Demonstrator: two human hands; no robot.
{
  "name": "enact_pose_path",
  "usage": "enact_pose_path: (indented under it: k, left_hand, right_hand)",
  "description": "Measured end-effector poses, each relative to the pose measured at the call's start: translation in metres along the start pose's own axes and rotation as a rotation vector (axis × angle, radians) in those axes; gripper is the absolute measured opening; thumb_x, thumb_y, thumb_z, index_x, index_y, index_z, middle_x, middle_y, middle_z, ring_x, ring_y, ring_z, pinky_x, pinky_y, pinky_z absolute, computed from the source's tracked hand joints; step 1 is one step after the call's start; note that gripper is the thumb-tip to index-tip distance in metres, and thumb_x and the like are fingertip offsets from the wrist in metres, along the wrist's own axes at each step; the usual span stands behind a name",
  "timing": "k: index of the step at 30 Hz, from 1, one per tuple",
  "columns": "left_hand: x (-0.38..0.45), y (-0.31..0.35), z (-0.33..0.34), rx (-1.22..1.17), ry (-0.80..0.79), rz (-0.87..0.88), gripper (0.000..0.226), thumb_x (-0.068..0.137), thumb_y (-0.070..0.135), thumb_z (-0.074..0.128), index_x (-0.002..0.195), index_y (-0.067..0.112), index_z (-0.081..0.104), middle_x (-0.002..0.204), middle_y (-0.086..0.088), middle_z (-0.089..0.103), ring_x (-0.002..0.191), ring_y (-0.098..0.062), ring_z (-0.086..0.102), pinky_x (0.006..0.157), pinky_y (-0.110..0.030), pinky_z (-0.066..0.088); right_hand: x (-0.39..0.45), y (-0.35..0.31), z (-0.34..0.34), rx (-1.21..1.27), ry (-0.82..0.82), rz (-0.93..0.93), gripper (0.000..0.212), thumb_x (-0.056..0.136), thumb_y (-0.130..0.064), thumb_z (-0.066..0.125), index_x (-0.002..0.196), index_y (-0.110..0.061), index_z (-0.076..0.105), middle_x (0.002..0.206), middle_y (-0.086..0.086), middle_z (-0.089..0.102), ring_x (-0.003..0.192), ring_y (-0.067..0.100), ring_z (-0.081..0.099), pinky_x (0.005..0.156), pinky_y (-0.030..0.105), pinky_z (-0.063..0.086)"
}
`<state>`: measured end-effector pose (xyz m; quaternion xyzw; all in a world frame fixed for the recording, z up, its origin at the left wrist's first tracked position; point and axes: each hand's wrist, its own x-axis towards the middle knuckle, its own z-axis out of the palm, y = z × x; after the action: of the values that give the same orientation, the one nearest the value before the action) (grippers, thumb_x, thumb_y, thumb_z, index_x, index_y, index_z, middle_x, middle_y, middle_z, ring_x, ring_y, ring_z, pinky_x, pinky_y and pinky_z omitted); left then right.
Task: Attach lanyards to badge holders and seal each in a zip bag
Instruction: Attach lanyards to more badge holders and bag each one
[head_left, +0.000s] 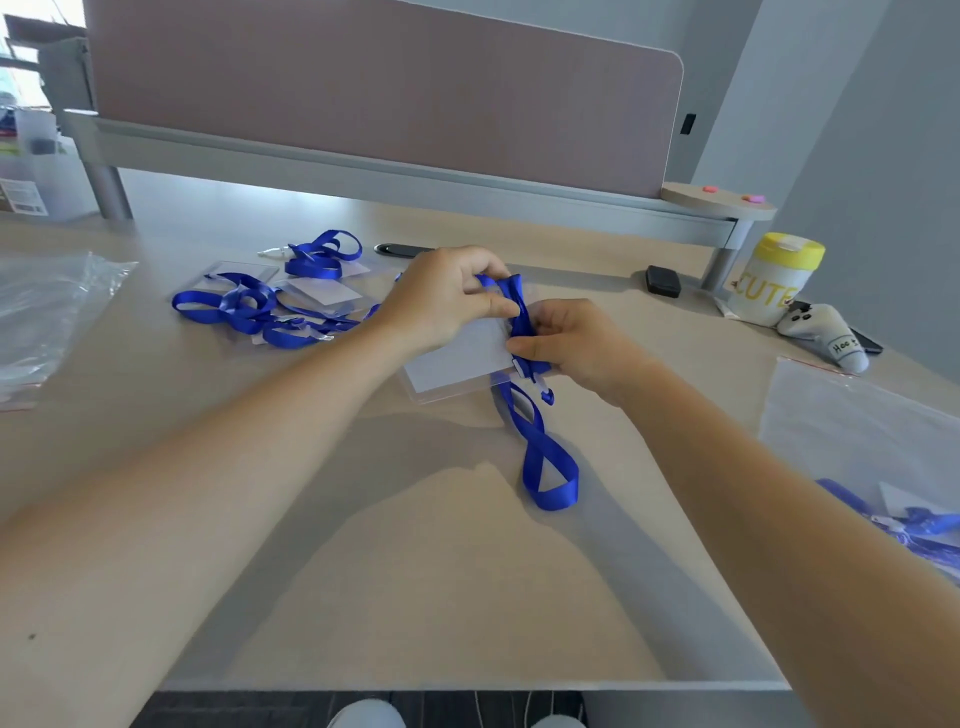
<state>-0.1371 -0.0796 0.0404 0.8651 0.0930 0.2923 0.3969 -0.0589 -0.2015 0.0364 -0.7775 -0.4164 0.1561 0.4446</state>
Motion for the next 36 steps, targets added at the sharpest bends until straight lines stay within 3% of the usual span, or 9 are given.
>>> enact_pose_path:
  k: [2,4,6,8,15,21,26,31,36]
  left_hand:
    - [-0.005,-0.003,0.000,0.012,0.005,-0.006,0.028,0.079,0.013,0.068,0.105,0.006,0.059,0.060,0.010,0.054,0.060,0.000,0.050,0.063,-0.018,0.035]
    - [-0.007,-0.003,0.000,0.018,0.001,-0.003,0.029,0.078,0.015,0.068,0.105,0.011,0.057,0.057,0.012,0.052,0.052,0.008,0.049,0.060,-0.017,0.034]
    - [-0.011,0.001,0.000,0.044,-0.017,-0.011,0.035,0.077,0.018,0.070,0.108,0.012,0.055,0.062,0.011,0.052,0.062,0.000,0.050,0.061,-0.019,0.034]
    - [-0.016,0.005,-0.006,0.086,-0.043,-0.023,0.043,0.074,0.021,0.072,0.112,0.012,0.054,0.069,0.008,0.050,0.068,-0.003,0.048,0.063,-0.013,0.034]
    - [-0.076,-0.013,-0.056,0.226,-0.056,-0.097,0.052,0.071,0.021,0.075,0.118,0.016,0.053,0.110,0.012,0.050,0.104,-0.004,0.047,0.074,0.002,0.031]
    - [-0.133,-0.035,-0.094,0.243,0.059,-0.183,0.059,0.072,0.023,0.074,0.125,0.019,0.050,0.131,0.007,0.051,0.124,-0.008,0.044,0.097,-0.018,0.030]
    - [-0.177,-0.055,-0.139,0.465,0.223,-0.203,0.055,0.077,0.023,0.070,0.128,0.014,0.049,0.134,0.000,0.049,0.127,-0.016,0.042,0.093,-0.012,0.025]
    - [-0.199,-0.094,-0.196,0.832,0.292,-0.337,0.051,0.081,0.025,0.065,0.126,0.005,0.050,0.131,-0.017,0.051,0.125,-0.033,0.042,0.103,-0.037,0.030]
    - [-0.211,-0.116,-0.222,0.977,0.252,-0.545,0.050,0.088,0.031,0.054,0.131,0.009,0.042,0.129,-0.017,0.053,0.122,-0.034,0.046,0.102,-0.041,0.028]
  right_hand:
    - [0.000,0.002,0.004,-0.026,0.027,-0.020,0.020,0.084,0.001,0.055,0.098,0.015,0.056,0.080,0.025,0.056,0.073,0.037,0.051,0.071,0.036,0.045]
    - [-0.004,0.000,0.008,-0.059,0.061,-0.050,0.015,0.084,-0.002,0.055,0.093,0.011,0.059,0.080,0.030,0.056,0.073,0.043,0.051,0.069,0.031,0.046]
    - [-0.006,-0.001,0.009,-0.067,0.092,-0.065,0.007,0.085,-0.003,0.055,0.080,-0.001,0.058,0.064,0.013,0.050,0.058,0.021,0.046,0.053,0.012,0.038]
    - [-0.001,0.000,0.011,-0.082,0.136,-0.084,0.023,0.085,-0.002,0.054,0.064,-0.011,0.049,0.056,0.001,0.042,0.047,0.005,0.041,0.042,0.008,0.031]
    - [-0.028,-0.013,0.044,-0.050,0.177,-0.222,0.036,0.084,0.001,0.053,0.057,-0.018,0.039,0.050,-0.006,0.037,0.040,0.001,0.039,0.046,0.013,0.028]
    - [-0.040,-0.023,0.078,-0.049,0.178,-0.314,0.045,0.085,-0.003,0.055,0.053,-0.026,0.033,0.048,-0.008,0.036,0.046,0.001,0.037,0.049,0.016,0.027]
    - [-0.042,-0.052,0.116,-0.085,0.122,-0.422,0.034,0.088,-0.009,0.054,0.061,-0.025,0.042,0.056,-0.010,0.039,0.052,0.003,0.041,0.053,0.012,0.032]
    - [-0.032,-0.069,0.151,-0.021,0.113,-0.467,0.041,0.088,-0.003,0.052,0.058,-0.025,0.035,0.055,-0.005,0.038,0.050,-0.004,0.042,0.052,0.010,0.033]
    - [-0.023,-0.070,0.174,-0.021,0.095,-0.445,0.036,0.088,-0.005,0.052,0.060,-0.023,0.039,0.056,-0.006,0.040,0.053,0.008,0.037,0.053,0.013,0.032]
